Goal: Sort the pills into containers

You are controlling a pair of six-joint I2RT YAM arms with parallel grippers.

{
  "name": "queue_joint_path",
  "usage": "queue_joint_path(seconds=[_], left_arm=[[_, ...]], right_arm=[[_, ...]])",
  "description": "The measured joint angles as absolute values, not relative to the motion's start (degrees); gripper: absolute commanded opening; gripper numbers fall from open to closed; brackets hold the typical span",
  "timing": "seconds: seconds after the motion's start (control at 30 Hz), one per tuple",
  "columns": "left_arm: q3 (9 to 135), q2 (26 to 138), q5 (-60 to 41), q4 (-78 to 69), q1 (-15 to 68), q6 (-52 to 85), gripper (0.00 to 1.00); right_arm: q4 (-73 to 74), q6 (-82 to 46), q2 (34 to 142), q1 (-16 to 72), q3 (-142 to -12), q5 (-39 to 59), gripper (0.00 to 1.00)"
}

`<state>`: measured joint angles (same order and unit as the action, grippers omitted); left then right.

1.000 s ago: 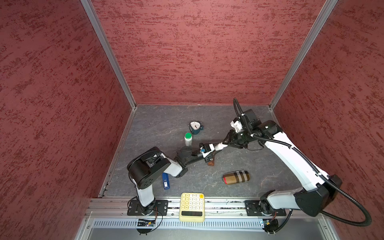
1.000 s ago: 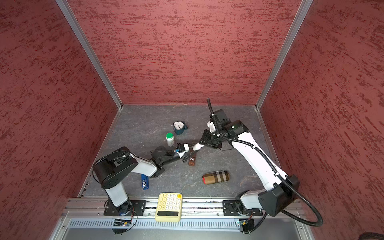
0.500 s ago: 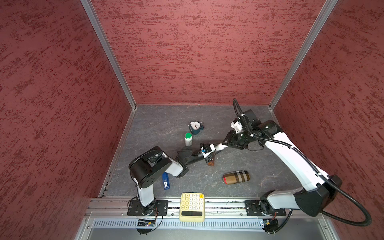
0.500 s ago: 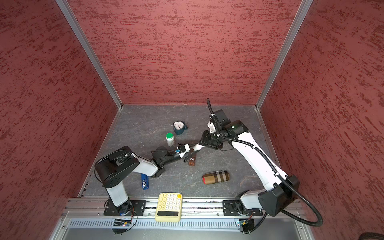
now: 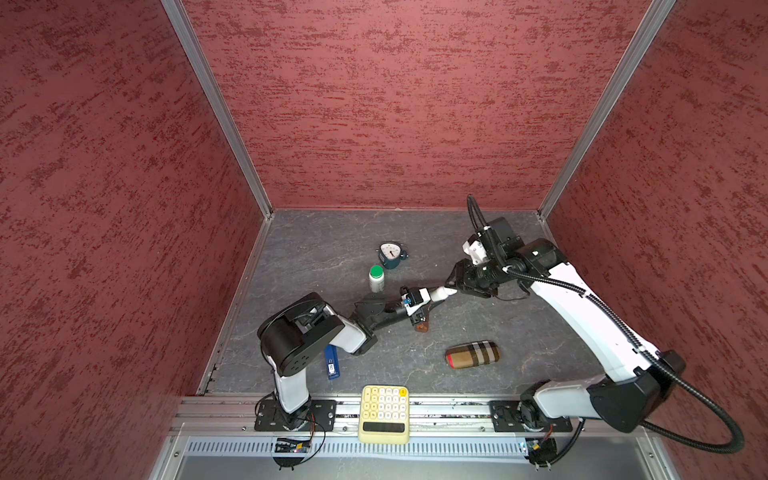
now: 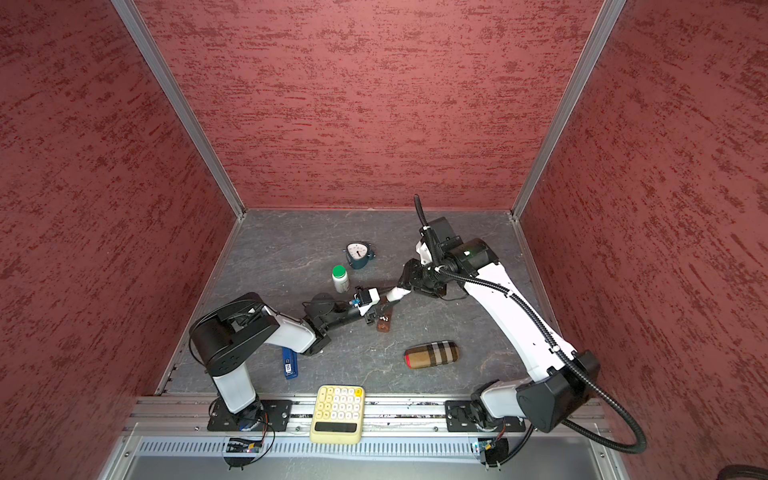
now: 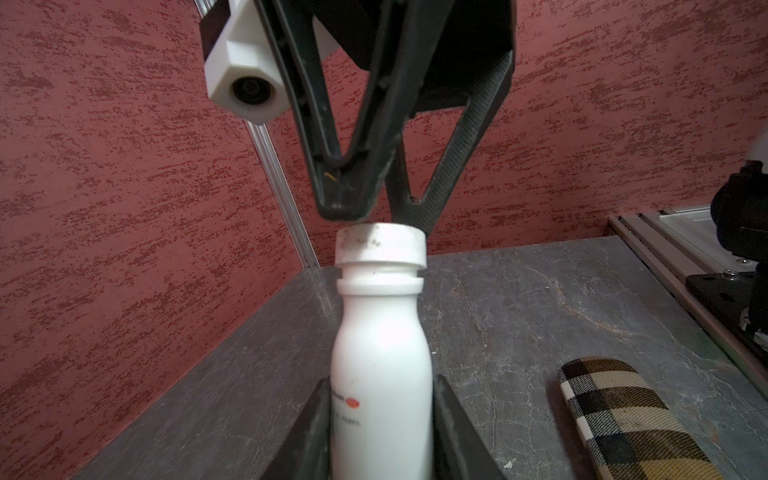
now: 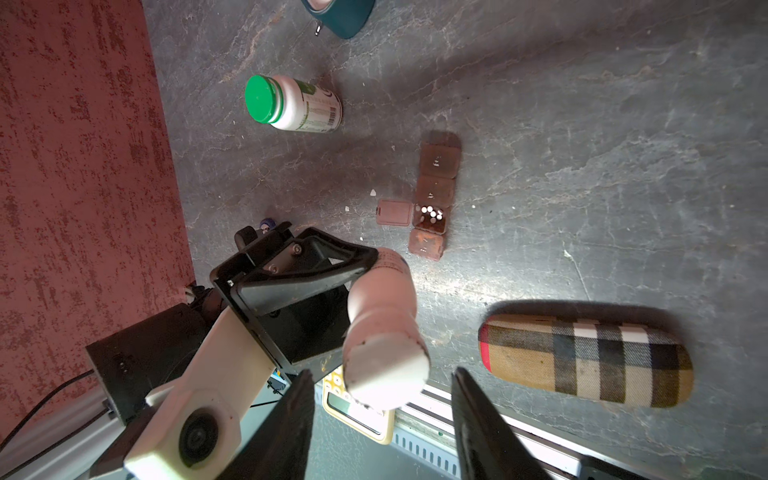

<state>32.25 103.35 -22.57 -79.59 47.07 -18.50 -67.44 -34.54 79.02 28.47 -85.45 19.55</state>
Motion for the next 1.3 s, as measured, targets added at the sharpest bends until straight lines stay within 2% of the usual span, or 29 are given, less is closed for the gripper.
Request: queue_joint_path(seconds=[0.37, 1.3], left_arm=[[32.25, 103.35, -22.59, -79.64, 47.44, -18.48, 0.00], [32.25, 103.35, -23.09, -80.18, 46.89, -18.48, 0.00]], right_arm=[[-67.26, -32.71, 82.19, 28.47, -87.64, 19.22, 0.60], [-67.48, -31.68, 82.08, 29.28, -87.61, 20.38, 0.56]])
